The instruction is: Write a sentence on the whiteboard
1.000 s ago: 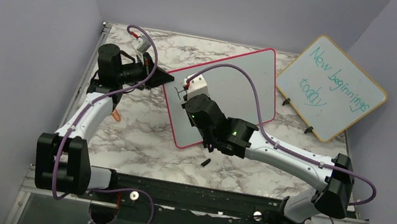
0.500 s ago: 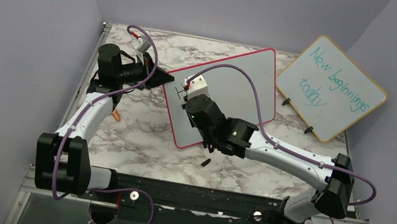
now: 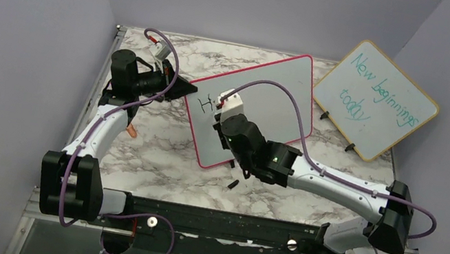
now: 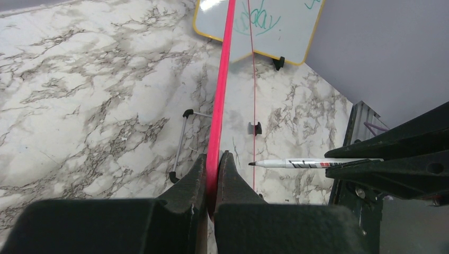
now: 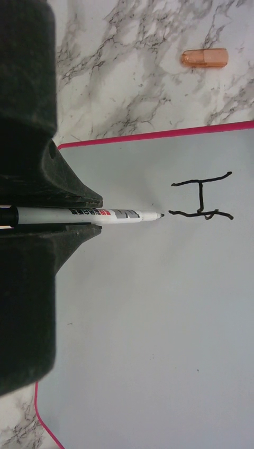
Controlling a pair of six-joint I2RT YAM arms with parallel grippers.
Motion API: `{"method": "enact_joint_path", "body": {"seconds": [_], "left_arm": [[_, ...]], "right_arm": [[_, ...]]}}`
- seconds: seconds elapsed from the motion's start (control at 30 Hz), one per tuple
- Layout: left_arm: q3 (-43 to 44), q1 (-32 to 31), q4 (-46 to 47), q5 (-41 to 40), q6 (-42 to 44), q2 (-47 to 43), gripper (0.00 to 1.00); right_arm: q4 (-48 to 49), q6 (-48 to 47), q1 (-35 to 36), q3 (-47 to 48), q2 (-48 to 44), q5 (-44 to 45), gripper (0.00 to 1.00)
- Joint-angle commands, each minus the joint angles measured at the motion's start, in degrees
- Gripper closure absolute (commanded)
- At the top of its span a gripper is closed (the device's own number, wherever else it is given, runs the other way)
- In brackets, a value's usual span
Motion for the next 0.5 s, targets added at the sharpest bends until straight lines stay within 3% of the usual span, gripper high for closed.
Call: {"method": "enact_joint_path", "body": {"seconds": [0.0,0.47], "left_arm": [[-1.9,-1.6,-6.0,-1.7,8.6,1.5,1.00],[-1.9,-1.5,-6.2,-1.8,8.8,1.6,1.00]], "right_arm": [[8.3,-2.3,-0.4,-2.6,-4.4,-0.8,0.99],[10.2,-2.9,-0.5,-1.6,-0.9,4.3,0.99]]}}
